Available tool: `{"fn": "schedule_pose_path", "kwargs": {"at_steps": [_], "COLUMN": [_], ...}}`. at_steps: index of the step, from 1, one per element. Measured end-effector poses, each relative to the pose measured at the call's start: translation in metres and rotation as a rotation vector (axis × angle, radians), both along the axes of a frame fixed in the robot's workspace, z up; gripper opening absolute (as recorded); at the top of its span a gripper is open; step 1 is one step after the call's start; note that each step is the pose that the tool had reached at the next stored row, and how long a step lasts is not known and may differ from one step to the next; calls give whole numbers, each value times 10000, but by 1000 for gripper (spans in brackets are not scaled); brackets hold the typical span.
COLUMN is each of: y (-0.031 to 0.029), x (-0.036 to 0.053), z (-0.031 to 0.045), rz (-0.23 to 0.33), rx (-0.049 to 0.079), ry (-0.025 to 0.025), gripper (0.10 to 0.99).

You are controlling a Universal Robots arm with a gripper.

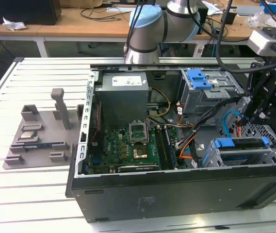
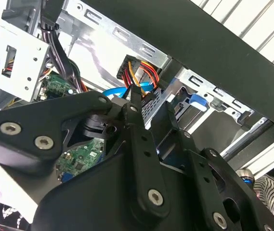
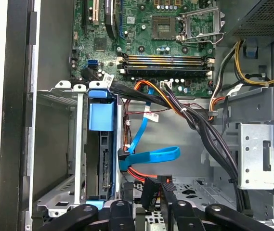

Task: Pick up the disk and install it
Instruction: 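Insert the first disk wire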

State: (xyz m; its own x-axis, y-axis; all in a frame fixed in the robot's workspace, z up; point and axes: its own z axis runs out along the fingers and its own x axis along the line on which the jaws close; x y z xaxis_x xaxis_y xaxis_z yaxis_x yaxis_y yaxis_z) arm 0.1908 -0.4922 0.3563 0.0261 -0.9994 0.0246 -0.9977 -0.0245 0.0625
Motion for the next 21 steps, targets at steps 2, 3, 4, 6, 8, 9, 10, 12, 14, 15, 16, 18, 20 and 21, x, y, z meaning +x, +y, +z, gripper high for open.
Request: {"fn": "schedule_pose_path", "kwargs": {"at_steps": [2,3,4,6,8,9,10,12,14,15,16,18,20,21], "y": [0,0,0,0,-1,-1,-1,-2,-15,-36,-63,-127,-170,-191], "x": [0,0,0,0,0,0,0,0,-7,-18,-33,-62,-77,-84], "z": [-1,-1,-1,-1,-1,-1,-1,-1,-1,-1,-2,-3,-4,-5], "rz": [0,0,0,0,0,0,1,0,-2,0,0,0,0,0], "rx": [1,2,2,1,2,1,1,1,2,1,2,1,1,1], "ry": [0,0,0,0,0,0,0,0,0,0,0,0,0,-1], "gripper": [361,345,282,220,169,169,169,169,169,169,169,169,169,169]}}
